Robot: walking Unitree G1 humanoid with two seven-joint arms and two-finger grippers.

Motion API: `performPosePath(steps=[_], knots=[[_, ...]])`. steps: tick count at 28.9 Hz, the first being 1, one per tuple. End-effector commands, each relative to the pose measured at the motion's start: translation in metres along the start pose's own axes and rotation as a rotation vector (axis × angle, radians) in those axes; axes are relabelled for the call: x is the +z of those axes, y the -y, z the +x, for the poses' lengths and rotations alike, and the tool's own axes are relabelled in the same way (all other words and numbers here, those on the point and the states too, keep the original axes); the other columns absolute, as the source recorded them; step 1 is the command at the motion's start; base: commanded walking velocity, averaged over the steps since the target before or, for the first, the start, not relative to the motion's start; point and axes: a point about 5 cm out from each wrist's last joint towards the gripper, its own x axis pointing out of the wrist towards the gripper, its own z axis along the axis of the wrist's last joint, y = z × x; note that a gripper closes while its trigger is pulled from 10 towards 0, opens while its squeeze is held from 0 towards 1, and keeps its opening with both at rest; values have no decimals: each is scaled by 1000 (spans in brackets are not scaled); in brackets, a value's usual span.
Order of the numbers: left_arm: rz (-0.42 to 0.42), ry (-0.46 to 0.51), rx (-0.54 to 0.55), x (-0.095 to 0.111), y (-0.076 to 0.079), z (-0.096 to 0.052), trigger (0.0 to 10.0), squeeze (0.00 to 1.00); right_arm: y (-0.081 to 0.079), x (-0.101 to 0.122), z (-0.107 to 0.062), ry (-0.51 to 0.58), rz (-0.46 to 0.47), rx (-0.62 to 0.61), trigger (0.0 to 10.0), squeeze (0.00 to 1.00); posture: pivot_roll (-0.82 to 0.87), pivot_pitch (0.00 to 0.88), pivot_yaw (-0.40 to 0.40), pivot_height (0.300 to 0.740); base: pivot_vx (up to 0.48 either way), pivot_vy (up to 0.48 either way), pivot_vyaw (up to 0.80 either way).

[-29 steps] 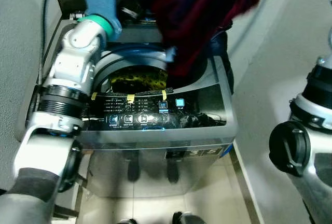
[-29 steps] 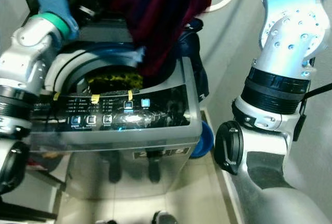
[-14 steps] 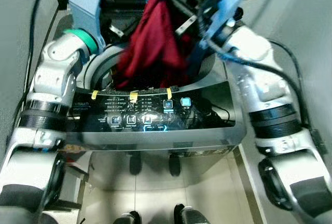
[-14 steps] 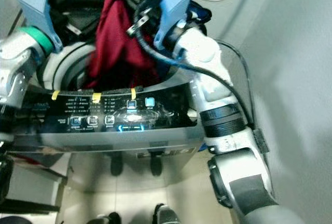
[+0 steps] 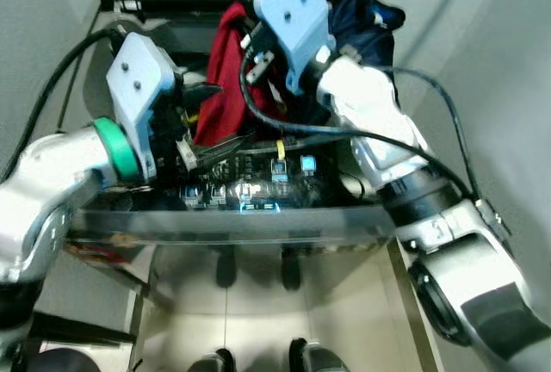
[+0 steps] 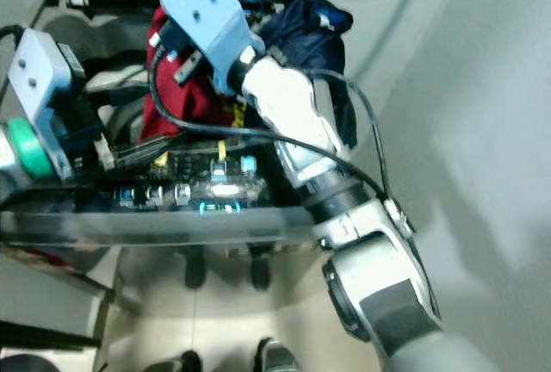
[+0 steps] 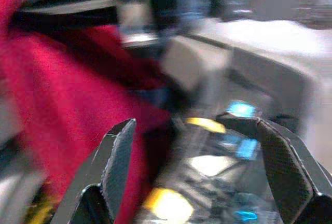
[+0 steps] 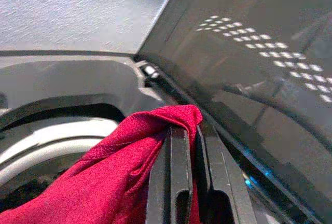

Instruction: Clothes washing

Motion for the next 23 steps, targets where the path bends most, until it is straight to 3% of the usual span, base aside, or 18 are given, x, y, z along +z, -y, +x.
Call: performPosePath(steps=[1,2,3,5,6,7,11,15,16,17,21,23], knots=[[13,8,32,2,7,1,10000,0,-7,7,6,27,-28,47,10000,867,13,130,0,740,0,0,0],[13,8,32,2,7,1,10000,0,-7,7,6,27,-28,47,10000,867,13,130,0,740,0,0,0],[5,18,66,3,10,2,10000,0,-10,7,8,28,-31,65,10000,1000,17,127,-5,740,0,0,0],[9,35,167,4,8,7,10000,0,-15,6,10,35,-16,113,10000,1000,19,124,-8,740,0,0,0],[9,35,167,4,8,7,10000,0,-15,6,10,35,-16,113,10000,1000,19,124,-8,740,0,0,0],[13,51,198,6,7,9,10000,0,-19,8,8,55,31,166,10000,1000,16,125,-7,740,0,0,0],[13,85,216,12,4,13,10000,0,-26,15,-2,123,129,287,10000,1000,6,126,1,740,0,0,0],[9,94,208,14,5,13,10000,0,-27,17,-6,139,127,326,10000,1000,3,127,4,740,0,0,0],[7,95,204,16,6,12,10000,0,-27,17,-10,139,98,343,10000,937,2,128,6,740,0,0,0],[4,94,201,17,7,12,10000,0,-25,15,-13,124,48,357,10000,0,4,130,8,740,0,0,0],[-2,90,210,17,9,10,10000,0,-19,9,-18,87,-26,369,10000,0,6,132,10,740,0,0,0],[-6,87,227,17,10,10,10000,0,-6,3,-23,65,-40,347,10000,0,11,133,12,740,0,0,0]])
